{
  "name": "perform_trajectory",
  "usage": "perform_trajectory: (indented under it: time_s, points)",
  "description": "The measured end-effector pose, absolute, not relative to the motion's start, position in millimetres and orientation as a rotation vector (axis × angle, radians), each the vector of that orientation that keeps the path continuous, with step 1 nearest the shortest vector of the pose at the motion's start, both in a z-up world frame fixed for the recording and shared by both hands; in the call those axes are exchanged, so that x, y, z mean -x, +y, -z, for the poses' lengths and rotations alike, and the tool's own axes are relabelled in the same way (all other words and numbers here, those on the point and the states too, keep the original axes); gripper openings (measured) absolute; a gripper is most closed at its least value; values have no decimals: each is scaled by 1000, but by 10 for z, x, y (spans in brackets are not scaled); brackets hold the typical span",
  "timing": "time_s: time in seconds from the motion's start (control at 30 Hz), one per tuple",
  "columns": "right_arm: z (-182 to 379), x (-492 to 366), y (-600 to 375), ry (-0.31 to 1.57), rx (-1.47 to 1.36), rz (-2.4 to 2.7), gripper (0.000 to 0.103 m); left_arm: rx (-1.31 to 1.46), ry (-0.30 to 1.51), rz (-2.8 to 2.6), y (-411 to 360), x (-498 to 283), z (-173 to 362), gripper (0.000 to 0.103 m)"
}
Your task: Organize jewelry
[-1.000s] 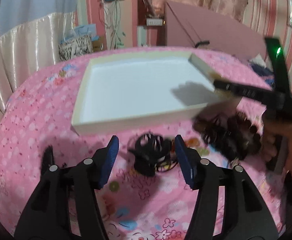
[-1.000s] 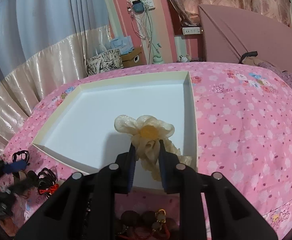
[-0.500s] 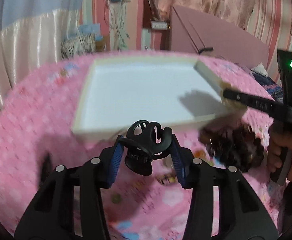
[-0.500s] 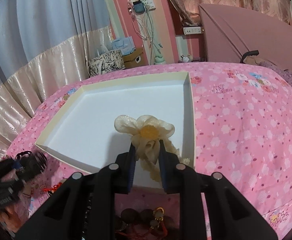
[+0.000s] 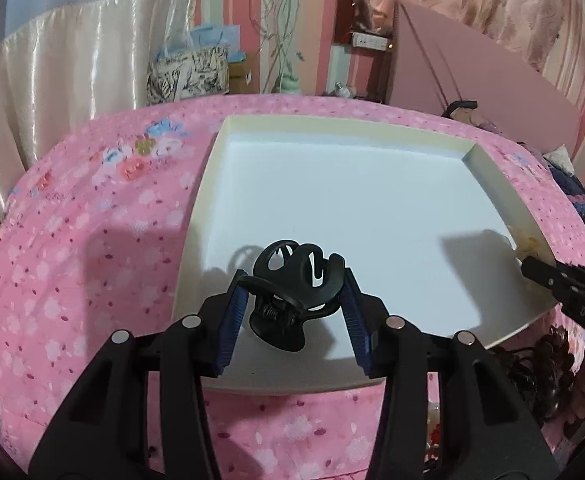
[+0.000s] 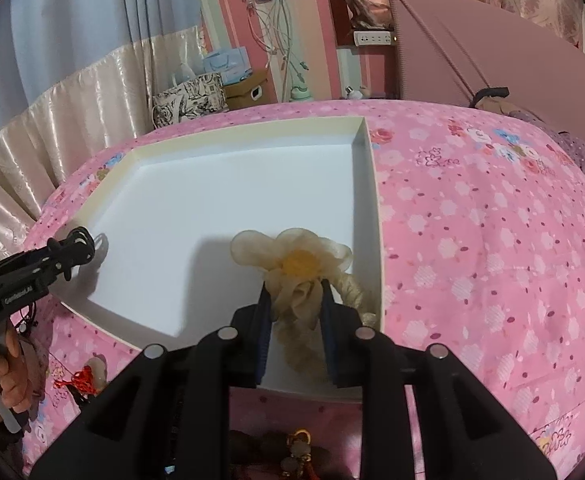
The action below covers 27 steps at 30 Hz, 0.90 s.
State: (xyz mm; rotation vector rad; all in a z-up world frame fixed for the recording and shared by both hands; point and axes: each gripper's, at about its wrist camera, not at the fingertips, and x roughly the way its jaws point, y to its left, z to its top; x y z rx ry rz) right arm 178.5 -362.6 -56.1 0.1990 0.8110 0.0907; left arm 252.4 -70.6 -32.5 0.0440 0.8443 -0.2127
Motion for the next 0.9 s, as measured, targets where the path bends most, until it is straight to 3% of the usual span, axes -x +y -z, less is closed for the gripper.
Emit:
perform_trajectory:
  time_s: [0.3, 0.4, 0.5, 0.53, 0.63, 0.73, 0.9]
  points:
    - [566, -1781, -3593, 802, -172, -99, 30, -28, 928, 173, -693, -2668, 510, 47]
    - [505, -1743, -3628, 783, -194, -96, 47, -5, 914, 190, -659, -2658, 471, 49]
    - [355, -1654, -3692, 744, -239, -102, 66, 23, 887, 208, -628, -2606, 343, 72]
    - [307, -1632, -3702, 737, -243, -100, 67, 28, 867, 207, -617, -2564, 254, 79]
    - [87, -1482, -3800, 693, -283, -120, 67, 2, 808, 203, -615, -2401, 2, 79]
    - [-115, -1085, -4014, 583, -320, -110, 67, 16, 728, 209, -499, -2053, -193, 86]
    - [24, -507, -4135, 552, -323, -88, 66, -15, 655, 243, -395, -1404, -110, 88]
